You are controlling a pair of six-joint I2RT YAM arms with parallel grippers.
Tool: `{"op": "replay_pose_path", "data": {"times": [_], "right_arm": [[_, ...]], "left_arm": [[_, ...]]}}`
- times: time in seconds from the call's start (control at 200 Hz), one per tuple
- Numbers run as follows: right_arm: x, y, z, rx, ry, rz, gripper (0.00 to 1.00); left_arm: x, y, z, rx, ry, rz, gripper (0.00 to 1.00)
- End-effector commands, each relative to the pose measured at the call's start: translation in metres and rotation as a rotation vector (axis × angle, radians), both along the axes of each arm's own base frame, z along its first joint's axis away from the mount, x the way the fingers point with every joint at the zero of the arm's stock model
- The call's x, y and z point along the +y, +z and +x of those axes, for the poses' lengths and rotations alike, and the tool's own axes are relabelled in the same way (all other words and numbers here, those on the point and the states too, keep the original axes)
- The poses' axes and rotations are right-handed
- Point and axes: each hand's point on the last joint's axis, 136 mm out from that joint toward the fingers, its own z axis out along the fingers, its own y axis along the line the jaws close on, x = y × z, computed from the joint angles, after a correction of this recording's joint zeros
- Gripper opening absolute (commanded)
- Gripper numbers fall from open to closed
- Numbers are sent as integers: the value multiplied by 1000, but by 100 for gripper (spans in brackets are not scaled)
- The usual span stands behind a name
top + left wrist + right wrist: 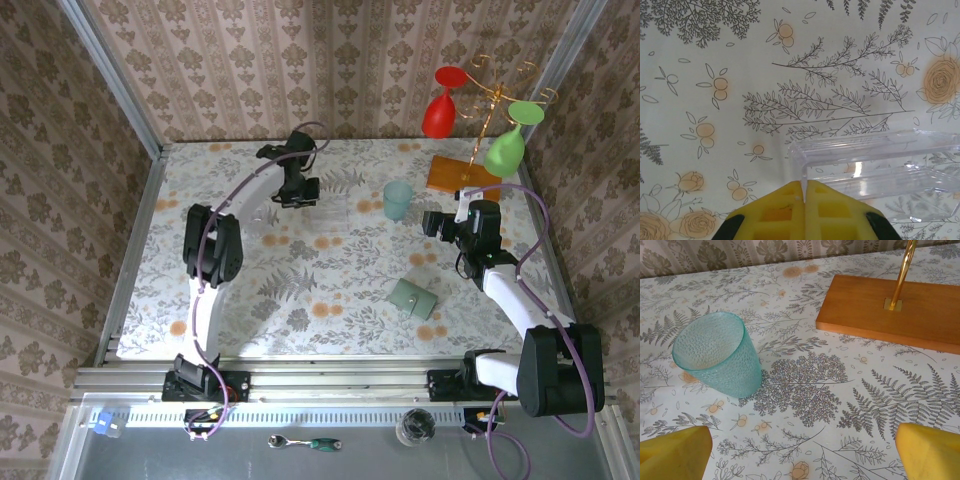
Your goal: Take the credit cards out of the card holder
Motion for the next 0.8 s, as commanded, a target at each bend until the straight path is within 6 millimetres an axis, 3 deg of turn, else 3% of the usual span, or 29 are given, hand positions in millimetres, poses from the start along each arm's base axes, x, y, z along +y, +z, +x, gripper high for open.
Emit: {"op": "replay_pose_path", "data": {"times": [0.0,0.255,0.795], "right_arm": [[-2,1,-2,1,-11,-20,96],[-2,0,-1,5,-10,-18,96],[-2,3,-3,16,-10,-18,96]], "left_arm": [[-2,1,-6,26,-44,34,1],[-3,-13,5,14,-39,76,2],[-12,-19,21,10,-43,88,6]]}}
